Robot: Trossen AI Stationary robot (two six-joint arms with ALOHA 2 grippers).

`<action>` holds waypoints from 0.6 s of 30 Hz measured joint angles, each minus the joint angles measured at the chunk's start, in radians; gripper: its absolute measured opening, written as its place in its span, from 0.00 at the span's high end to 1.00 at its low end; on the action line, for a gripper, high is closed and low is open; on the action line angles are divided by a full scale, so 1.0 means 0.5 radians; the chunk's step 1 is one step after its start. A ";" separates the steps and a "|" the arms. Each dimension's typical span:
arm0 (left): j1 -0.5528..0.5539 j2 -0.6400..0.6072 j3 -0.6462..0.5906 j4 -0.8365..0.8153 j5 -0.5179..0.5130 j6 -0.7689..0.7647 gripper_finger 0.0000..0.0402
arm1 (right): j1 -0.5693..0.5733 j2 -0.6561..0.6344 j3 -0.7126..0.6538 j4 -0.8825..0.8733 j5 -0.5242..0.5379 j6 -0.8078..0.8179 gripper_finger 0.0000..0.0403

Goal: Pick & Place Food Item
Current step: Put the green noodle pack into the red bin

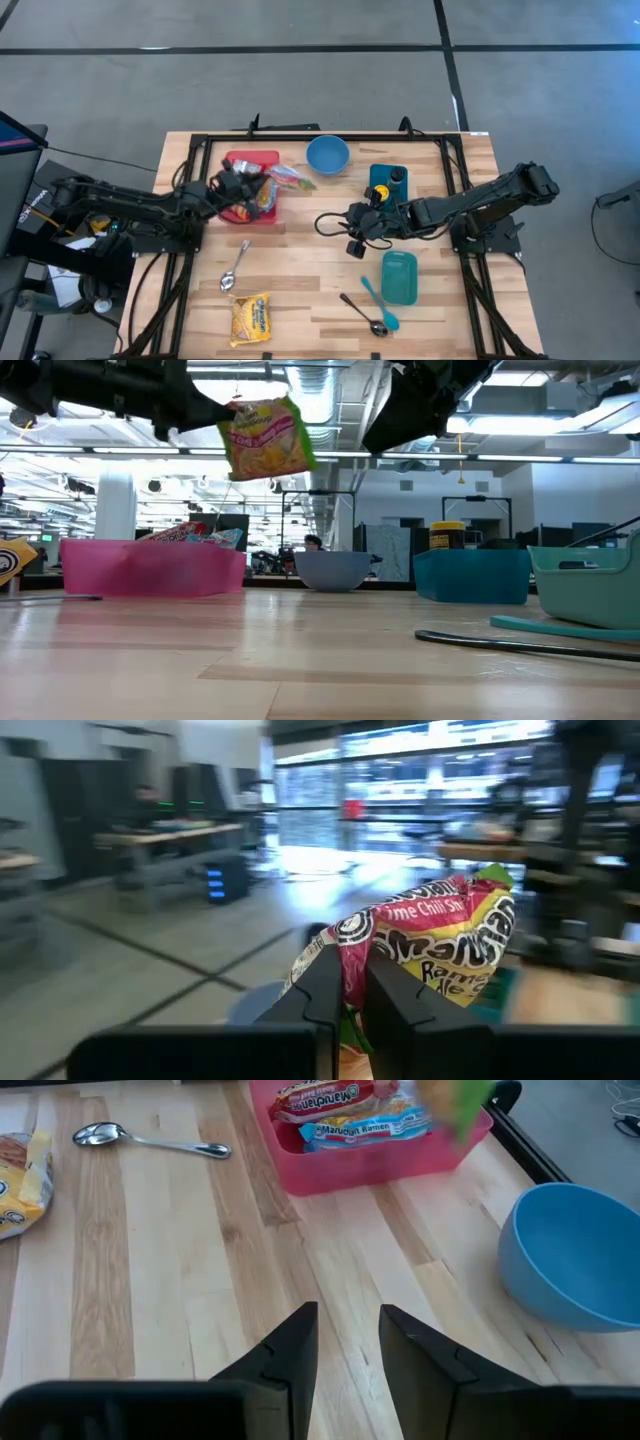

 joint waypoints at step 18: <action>0.426 -0.123 0.001 -0.395 -0.587 0.255 0.95 | 0.003 0.001 0.000 0.000 -0.007 0.005 0.74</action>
